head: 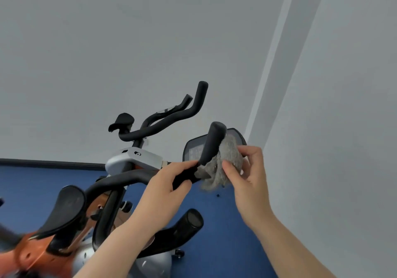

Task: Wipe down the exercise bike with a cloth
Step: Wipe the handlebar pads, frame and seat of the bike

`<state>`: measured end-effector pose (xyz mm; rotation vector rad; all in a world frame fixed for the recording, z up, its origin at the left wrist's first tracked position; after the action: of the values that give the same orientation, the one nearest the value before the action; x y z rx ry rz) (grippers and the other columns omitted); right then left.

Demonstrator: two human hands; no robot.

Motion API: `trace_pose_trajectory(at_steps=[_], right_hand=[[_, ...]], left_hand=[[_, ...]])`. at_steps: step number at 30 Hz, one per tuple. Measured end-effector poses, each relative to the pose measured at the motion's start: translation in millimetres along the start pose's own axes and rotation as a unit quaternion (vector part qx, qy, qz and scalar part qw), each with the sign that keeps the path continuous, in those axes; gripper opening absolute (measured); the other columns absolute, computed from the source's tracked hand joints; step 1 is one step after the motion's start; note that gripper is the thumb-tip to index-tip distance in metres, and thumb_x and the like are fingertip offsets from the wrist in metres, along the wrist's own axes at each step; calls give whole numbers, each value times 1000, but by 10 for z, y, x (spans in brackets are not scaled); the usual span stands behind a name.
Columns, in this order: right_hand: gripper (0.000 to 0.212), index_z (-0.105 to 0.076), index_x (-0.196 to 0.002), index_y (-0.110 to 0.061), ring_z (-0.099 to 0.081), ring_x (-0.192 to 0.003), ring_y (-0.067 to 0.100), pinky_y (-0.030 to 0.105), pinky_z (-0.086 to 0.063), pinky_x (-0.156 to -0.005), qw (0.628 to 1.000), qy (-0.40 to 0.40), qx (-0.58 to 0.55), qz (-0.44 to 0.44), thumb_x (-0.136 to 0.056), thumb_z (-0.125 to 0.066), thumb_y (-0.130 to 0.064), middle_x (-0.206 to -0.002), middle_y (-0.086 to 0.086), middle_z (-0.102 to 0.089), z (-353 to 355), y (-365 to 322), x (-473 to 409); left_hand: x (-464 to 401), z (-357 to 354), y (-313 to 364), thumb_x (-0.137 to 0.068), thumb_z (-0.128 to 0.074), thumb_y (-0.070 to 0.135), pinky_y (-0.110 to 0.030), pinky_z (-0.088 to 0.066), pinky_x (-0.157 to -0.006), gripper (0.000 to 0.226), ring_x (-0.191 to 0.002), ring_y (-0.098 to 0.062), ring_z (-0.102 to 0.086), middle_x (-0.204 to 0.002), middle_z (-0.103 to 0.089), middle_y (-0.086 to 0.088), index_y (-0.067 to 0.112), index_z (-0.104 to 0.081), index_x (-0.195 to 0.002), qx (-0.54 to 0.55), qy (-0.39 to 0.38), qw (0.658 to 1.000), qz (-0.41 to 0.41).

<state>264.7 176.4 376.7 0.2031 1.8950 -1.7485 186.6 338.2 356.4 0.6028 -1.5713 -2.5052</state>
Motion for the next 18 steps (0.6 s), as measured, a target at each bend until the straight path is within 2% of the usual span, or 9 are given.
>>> trace_pose_trajectory(at_steps=[2, 4, 6, 9, 12, 15, 18], right_hand=[[26, -54, -102, -36, -66, -92, 9, 23, -53, -75, 997, 38, -31, 57, -89, -63, -16, -99, -14, -66, 56, -170, -176], [28, -53, -109, -35, -65, -93, 4, 18, -51, -75, 995, 39, -39, 80, -92, -62, -15, -104, -18, -64, -40, -244, -242], [30, -49, -114, -35, -63, -99, 6, 22, -51, -80, 999, 25, -32, 36, -96, -58, -13, -112, -14, -61, -140, -107, -119], [29, -50, -111, -38, -64, -100, 10, 30, -51, -84, 998, -1, -61, -34, -97, -56, -13, -110, -11, -63, -96, -6, 2], [23, -54, -109, -40, -64, -105, 13, 34, -52, -88, 995, 34, -89, -14, -92, -58, -25, -114, -8, -63, -8, -138, -239], [24, -50, -116, -43, -62, -109, 11, 31, -52, -91, 993, 55, -106, -8, -96, -53, -30, -116, -8, -62, -153, -106, -281], [23, -49, -118, -39, -64, -106, 13, 32, -52, -88, 986, 58, -118, -99, -101, -49, -23, -114, -4, -65, -250, 136, -13]], left_hand=[[-1, 8, -3, -92, -57, 9, -16, -43, -89, 56, -109, 10, -55, -112, -62, 31, 61, -58, -112, -5, 3, 1000, 9], [9, -6, -15, -90, -57, 7, -15, -43, -86, 57, -107, 9, -55, -114, -63, 27, 58, -59, -116, -10, 7, 1000, 17], [24, -13, -18, -88, -56, 3, -17, -43, -85, 59, -107, 7, -56, -116, -63, 24, 53, -58, -120, -8, -1, 1000, 17], [37, 2, -20, -86, -54, -1, -18, -42, -89, 65, -112, 7, -54, -117, -61, 27, 53, -57, -121, -6, -8, 1000, 7], [37, 9, -39, -86, -55, -1, -15, -40, -88, 67, -114, 8, -52, -119, -59, 30, 56, -56, -121, -6, -7, 1000, -1], [49, -4, -74, -88, -55, 1, -17, -42, -89, 65, -115, 7, -53, -123, -59, 27, 57, -56, -121, -1, -5, 1000, 7], [78, -5, -77, -89, -55, 1, -19, -42, -97, 66, -119, 10, -49, -124, -57, 30, 58, -54, -120, 6, -14, 1000, 4]])
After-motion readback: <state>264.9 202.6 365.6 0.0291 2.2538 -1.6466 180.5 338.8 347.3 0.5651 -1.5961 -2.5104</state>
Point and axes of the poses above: each hand's wrist, its own x-axis away from the middle knuckle, its own z-axis out of the back of the hand, y = z × x, the point moved 2 cm from there along -x, towards the middle knuckle
